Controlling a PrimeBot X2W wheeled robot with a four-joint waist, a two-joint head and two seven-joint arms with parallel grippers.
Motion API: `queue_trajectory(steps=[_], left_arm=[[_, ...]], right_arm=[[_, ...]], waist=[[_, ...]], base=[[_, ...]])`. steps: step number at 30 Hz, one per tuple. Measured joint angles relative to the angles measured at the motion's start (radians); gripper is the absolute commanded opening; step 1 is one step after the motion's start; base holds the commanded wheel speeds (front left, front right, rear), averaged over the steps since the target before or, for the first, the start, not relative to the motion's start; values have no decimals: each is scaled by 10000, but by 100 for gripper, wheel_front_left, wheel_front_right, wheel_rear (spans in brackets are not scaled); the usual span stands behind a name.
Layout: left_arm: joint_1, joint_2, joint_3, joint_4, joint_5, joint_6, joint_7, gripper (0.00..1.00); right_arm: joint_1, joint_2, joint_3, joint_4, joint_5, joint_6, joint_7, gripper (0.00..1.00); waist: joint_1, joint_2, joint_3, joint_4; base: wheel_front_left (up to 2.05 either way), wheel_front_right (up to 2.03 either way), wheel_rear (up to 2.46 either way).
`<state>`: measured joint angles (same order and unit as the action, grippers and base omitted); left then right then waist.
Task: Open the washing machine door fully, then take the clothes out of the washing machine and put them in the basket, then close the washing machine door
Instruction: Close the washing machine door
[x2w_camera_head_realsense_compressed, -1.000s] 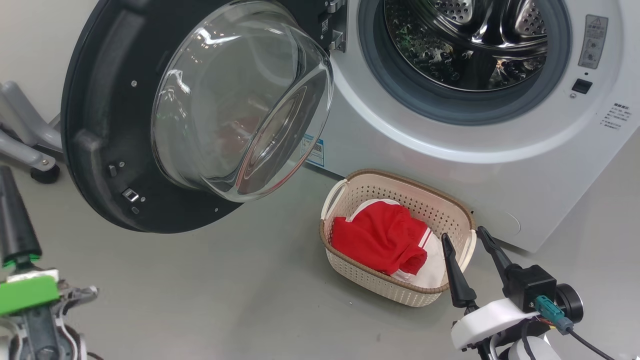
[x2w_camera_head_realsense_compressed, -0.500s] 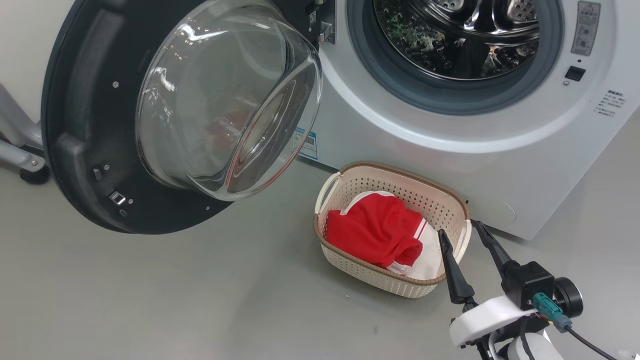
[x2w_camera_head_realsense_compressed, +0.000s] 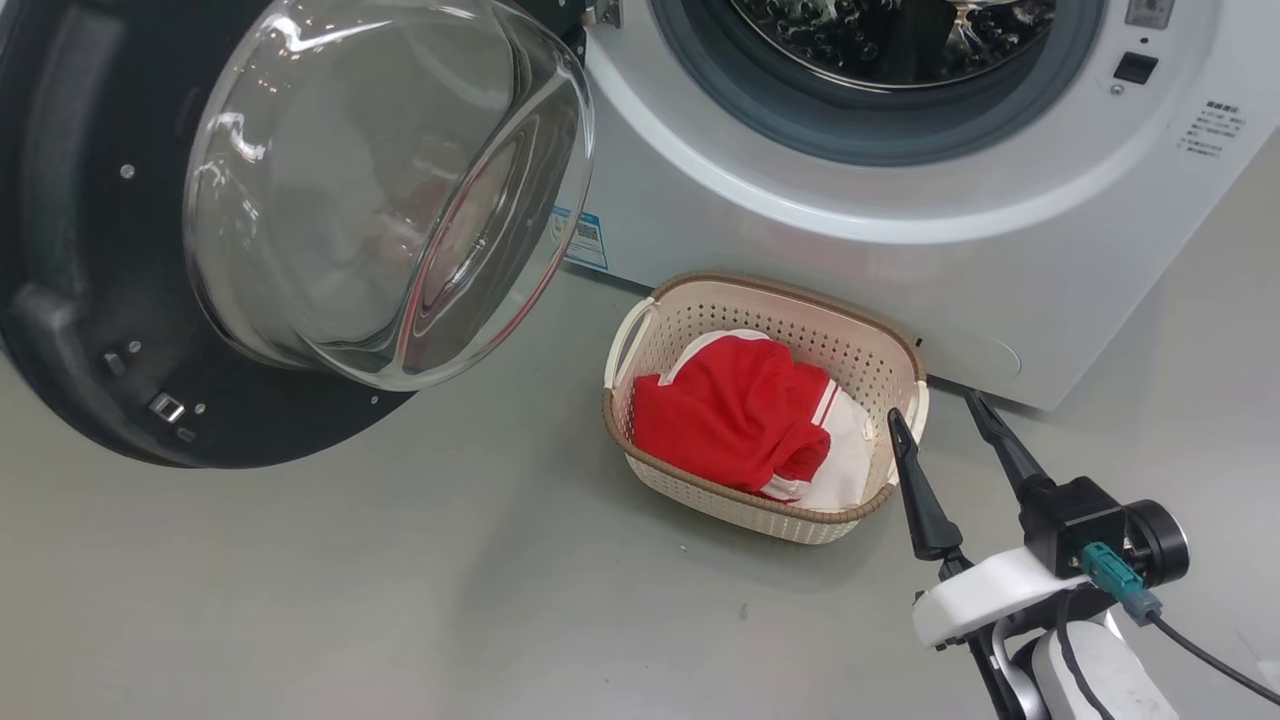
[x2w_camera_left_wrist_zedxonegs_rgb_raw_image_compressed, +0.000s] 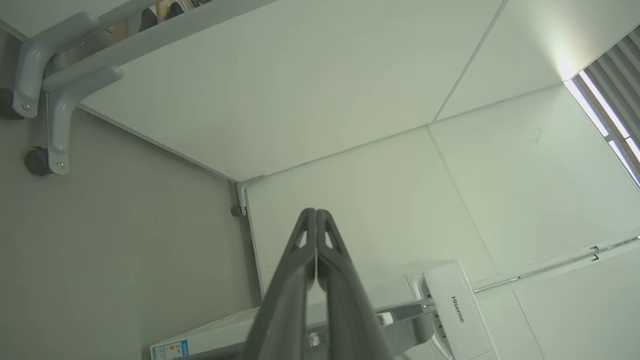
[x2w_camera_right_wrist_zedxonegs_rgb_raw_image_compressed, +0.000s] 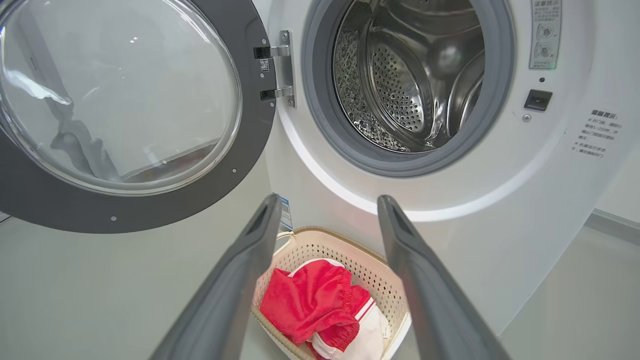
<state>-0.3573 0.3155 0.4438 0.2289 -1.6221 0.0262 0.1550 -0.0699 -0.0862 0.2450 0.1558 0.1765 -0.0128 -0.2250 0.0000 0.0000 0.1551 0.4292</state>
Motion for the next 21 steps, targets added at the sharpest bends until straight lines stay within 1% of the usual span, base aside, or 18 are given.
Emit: queue_trajectory(steps=[6,12,20,21], left_arm=[[-180,65,-539,731,-167,-13,585,0],[-386,71,-616,1300,-251,-176,926,0],[-528,111,-1022,1812,-251,-347,1461,0],[-528,125,-1055,1887,-249,-420,1524,0]], right_arm=[[-150,-90,-13,-88,-19,4,59,100],[-262,-104,-50,-150,-21,-2,90,100],[-261,-173,-136,-153,-19,-4,100,100],[-261,-174,-136,-153,-19,-4,100,100]], waist=[[0,0,301,-240],[0,0,481,-443],[0,0,590,-465],[0,0,600,-461]], base=[[0,0,0],[0,0,0],[0,0,0],[0,0,0]])
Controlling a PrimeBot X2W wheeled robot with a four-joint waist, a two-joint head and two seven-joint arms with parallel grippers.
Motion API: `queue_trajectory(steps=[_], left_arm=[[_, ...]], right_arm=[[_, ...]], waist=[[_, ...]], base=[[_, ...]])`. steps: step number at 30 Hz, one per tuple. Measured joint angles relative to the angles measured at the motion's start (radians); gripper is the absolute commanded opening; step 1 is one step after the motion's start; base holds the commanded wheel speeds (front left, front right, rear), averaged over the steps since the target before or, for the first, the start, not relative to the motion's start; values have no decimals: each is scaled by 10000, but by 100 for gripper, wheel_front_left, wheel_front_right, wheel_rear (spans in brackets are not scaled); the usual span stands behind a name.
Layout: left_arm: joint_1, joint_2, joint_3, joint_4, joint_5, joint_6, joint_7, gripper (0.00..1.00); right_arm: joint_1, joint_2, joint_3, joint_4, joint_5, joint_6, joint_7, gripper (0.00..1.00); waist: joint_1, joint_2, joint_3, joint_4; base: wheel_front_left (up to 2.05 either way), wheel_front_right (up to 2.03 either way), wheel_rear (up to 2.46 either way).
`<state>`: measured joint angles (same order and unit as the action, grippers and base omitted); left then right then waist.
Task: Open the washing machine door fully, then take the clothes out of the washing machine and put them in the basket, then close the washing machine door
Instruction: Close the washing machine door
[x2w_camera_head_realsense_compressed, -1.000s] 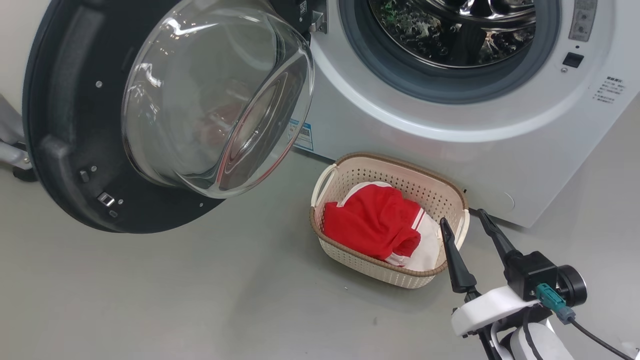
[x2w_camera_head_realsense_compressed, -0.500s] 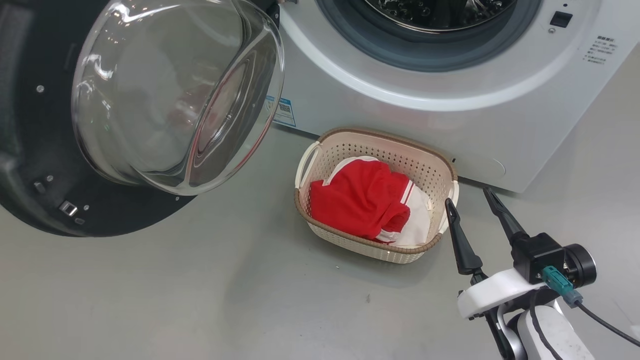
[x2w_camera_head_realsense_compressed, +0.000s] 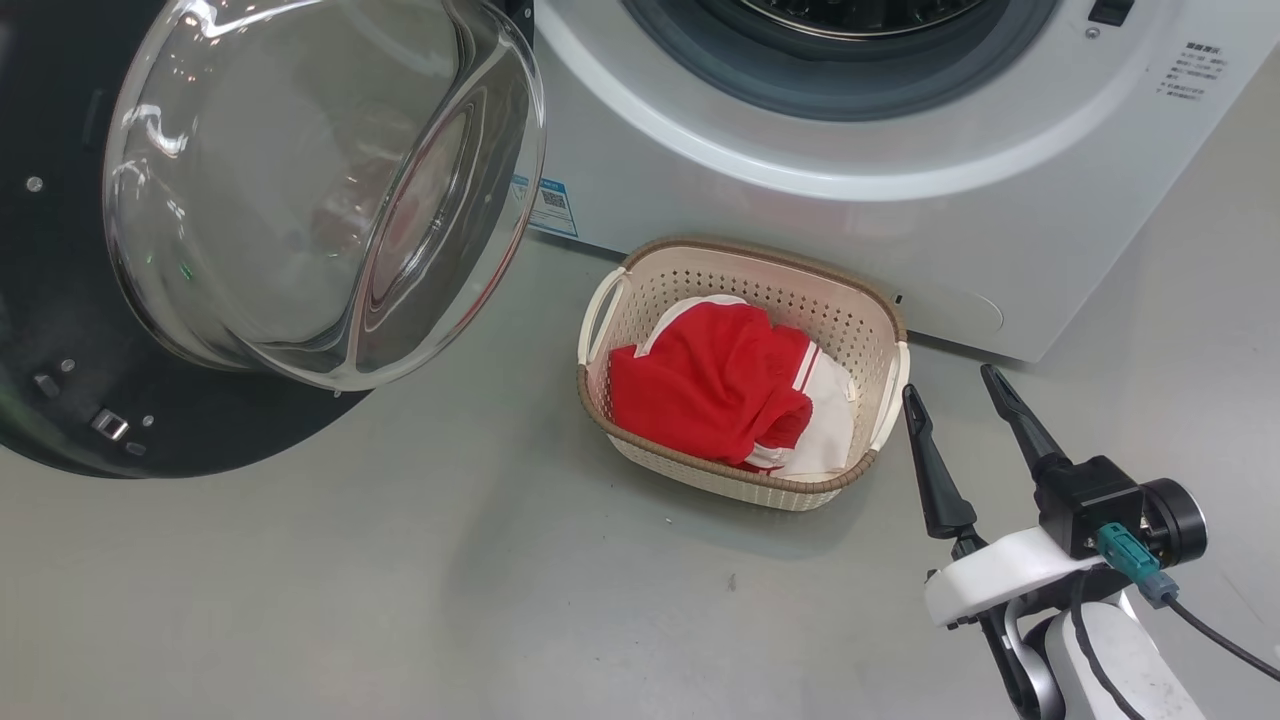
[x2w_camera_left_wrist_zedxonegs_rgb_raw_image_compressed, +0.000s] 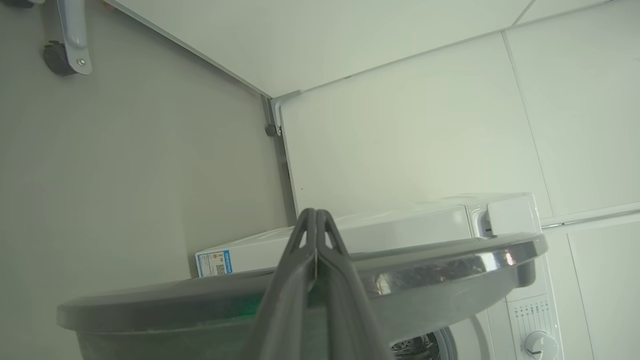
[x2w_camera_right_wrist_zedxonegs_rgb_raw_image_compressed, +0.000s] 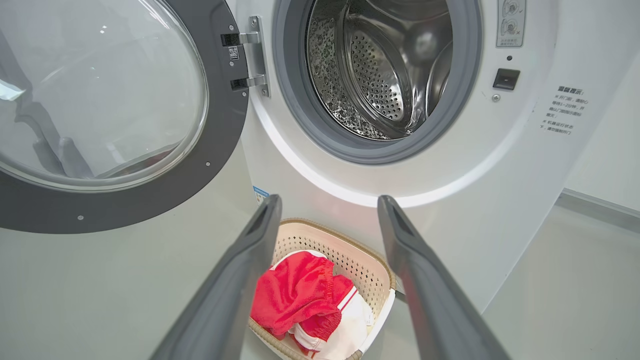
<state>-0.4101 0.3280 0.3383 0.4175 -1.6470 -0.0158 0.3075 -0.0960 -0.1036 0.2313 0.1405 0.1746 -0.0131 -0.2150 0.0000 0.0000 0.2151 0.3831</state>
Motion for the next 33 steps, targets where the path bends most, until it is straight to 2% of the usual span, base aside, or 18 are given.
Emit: queue_trajectory(steps=[18,33], left_arm=[[-14,318,-238,853,-267,-593,1292,0],[387,472,-307,646,-821,-888,2591,0]], right_arm=[[-86,8,-2,-98,2,-84,-13,100],[-87,82,-190,-155,21,-257,-105,100]], waist=[[0,0,-51,-126],[0,0,-163,-471]], base=[[0,0,0],[0,0,0]])
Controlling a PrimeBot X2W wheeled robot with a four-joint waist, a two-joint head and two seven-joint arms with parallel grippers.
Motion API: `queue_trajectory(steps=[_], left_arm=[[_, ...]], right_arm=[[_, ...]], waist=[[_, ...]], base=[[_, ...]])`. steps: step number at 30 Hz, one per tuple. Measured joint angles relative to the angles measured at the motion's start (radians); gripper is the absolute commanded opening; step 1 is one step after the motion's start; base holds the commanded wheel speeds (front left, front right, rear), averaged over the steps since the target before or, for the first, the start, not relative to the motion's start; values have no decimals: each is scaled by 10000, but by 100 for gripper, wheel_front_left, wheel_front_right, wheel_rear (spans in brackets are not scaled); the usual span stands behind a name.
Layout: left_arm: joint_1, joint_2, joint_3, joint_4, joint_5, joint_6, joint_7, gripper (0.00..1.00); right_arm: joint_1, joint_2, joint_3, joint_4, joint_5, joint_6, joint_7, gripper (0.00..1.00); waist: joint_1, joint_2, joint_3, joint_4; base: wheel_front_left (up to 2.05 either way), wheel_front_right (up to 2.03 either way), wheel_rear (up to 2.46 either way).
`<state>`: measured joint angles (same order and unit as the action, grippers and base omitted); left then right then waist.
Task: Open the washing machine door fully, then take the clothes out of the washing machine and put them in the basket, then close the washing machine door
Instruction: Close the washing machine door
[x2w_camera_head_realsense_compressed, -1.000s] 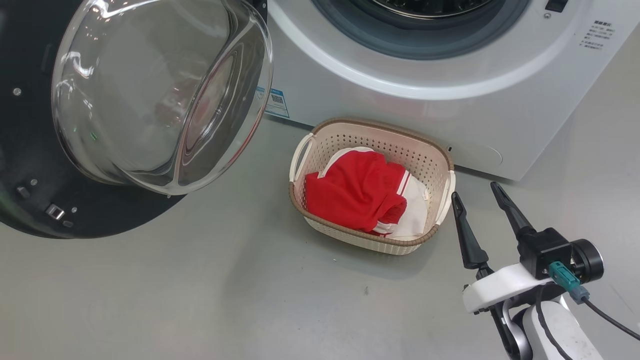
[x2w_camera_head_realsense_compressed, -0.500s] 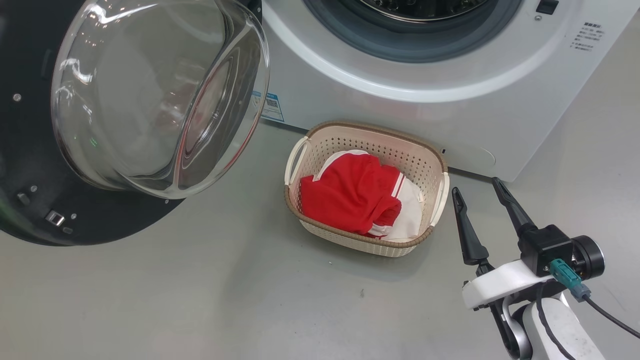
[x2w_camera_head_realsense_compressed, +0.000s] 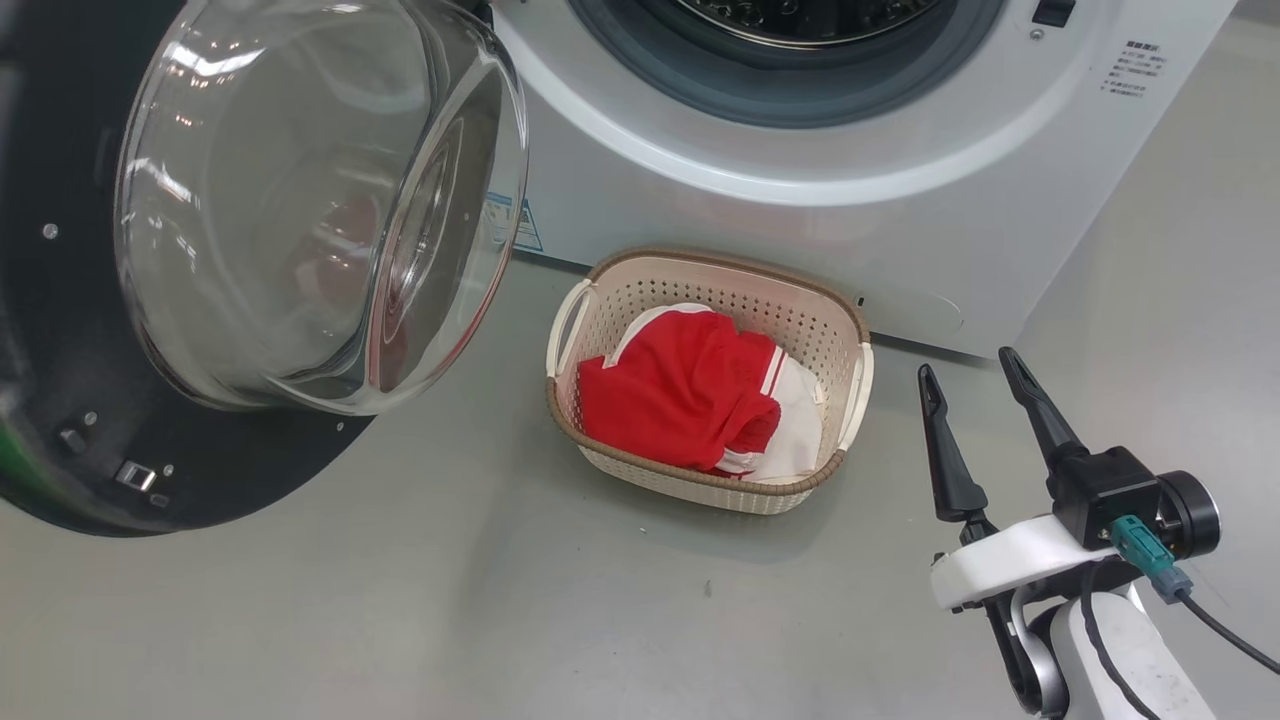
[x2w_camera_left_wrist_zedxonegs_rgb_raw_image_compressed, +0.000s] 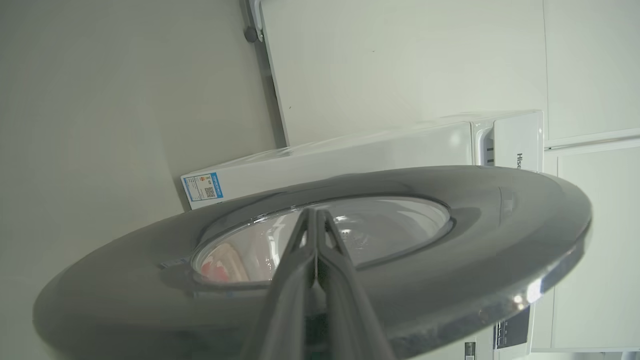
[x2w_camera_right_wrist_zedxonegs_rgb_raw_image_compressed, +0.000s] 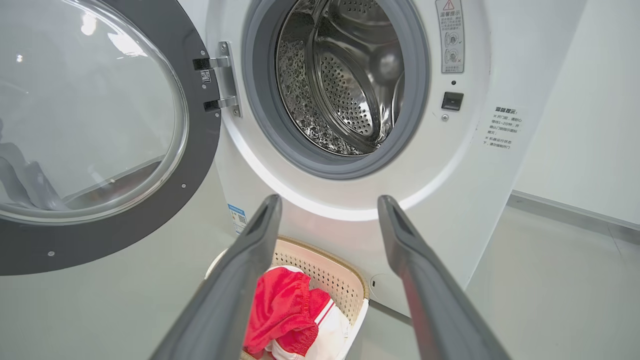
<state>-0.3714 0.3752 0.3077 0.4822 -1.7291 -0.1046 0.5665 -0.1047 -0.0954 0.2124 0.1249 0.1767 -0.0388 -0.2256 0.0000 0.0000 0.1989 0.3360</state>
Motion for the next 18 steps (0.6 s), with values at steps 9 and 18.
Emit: queue_trajectory(steps=[9,18], left_arm=[[647,-127,169,-790,-456,-150,616,0],[1474,-435,238,-2096,-840,-153,1333,0]], right_arm=[[-106,50,-111,-46,105,-86,-88,100],[-120,192,-194,-75,244,-180,-174,100]], waist=[[0,0,46,-404],[0,0,79,-863]], base=[[0,0,0],[0,0,0]])
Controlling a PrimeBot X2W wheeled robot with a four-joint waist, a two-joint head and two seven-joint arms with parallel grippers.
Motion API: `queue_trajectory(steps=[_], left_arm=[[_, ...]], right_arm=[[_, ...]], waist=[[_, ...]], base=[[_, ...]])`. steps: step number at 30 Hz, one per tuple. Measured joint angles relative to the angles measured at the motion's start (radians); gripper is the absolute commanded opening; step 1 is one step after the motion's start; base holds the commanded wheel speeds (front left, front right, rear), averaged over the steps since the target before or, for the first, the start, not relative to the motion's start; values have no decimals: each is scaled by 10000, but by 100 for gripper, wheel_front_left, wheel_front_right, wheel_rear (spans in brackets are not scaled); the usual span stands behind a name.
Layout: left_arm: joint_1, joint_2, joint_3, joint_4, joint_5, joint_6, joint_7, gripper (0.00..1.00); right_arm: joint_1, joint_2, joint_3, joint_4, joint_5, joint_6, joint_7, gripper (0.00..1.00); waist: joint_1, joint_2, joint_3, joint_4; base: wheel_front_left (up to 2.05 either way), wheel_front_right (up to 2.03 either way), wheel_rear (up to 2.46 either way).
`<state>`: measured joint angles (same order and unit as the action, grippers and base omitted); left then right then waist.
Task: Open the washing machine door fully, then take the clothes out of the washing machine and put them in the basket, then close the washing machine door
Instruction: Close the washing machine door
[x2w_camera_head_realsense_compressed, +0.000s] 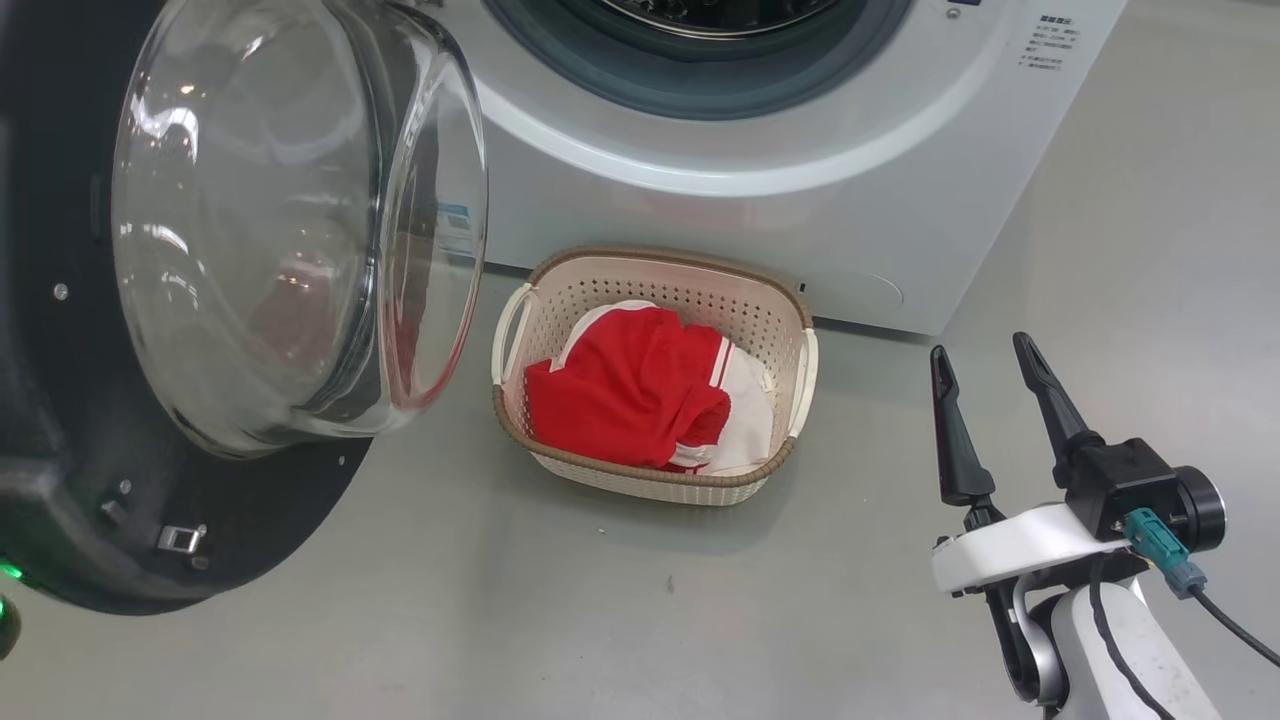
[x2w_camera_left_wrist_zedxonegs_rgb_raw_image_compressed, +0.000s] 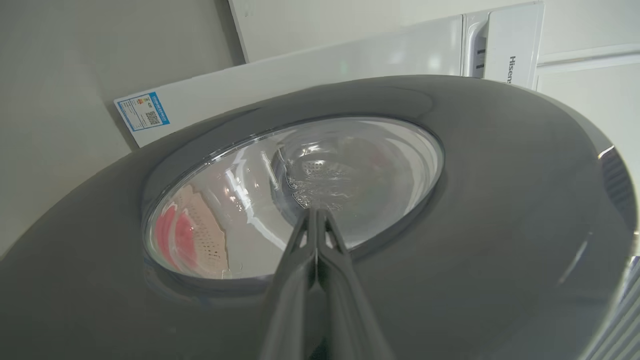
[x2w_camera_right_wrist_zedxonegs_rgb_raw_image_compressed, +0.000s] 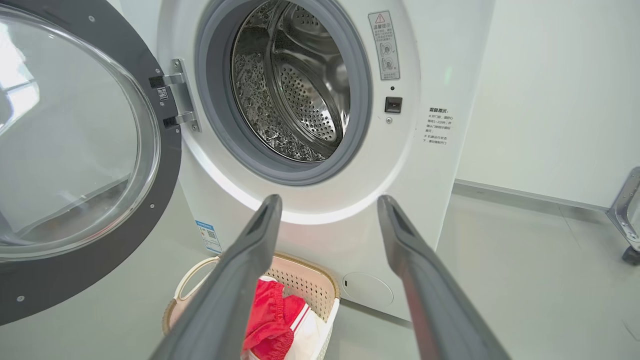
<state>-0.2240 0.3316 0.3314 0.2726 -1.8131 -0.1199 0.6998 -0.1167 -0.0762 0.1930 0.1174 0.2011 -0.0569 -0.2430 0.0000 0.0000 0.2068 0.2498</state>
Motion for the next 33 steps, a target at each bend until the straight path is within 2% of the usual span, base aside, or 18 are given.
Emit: queue_trajectory(steps=[12,24,33], left_arm=[[1198,-652,-280,-2259,-151,0,706,0],[1954,-838,-591,-3749,-150,0,1285,0],[2355,-930,-709,-4380,-265,0,1636,0]], right_arm=[[-204,111,-107,0,113,-90,-15,100],[-272,157,-82,67,384,-169,-90,100],[-420,188,-56,-33,443,-174,-90,100]], waist=[[0,0,141,-825],[0,0,233,-1808],[0,0,274,-2493]], base=[[0,0,0],[0,0,0],[0,0,0]])
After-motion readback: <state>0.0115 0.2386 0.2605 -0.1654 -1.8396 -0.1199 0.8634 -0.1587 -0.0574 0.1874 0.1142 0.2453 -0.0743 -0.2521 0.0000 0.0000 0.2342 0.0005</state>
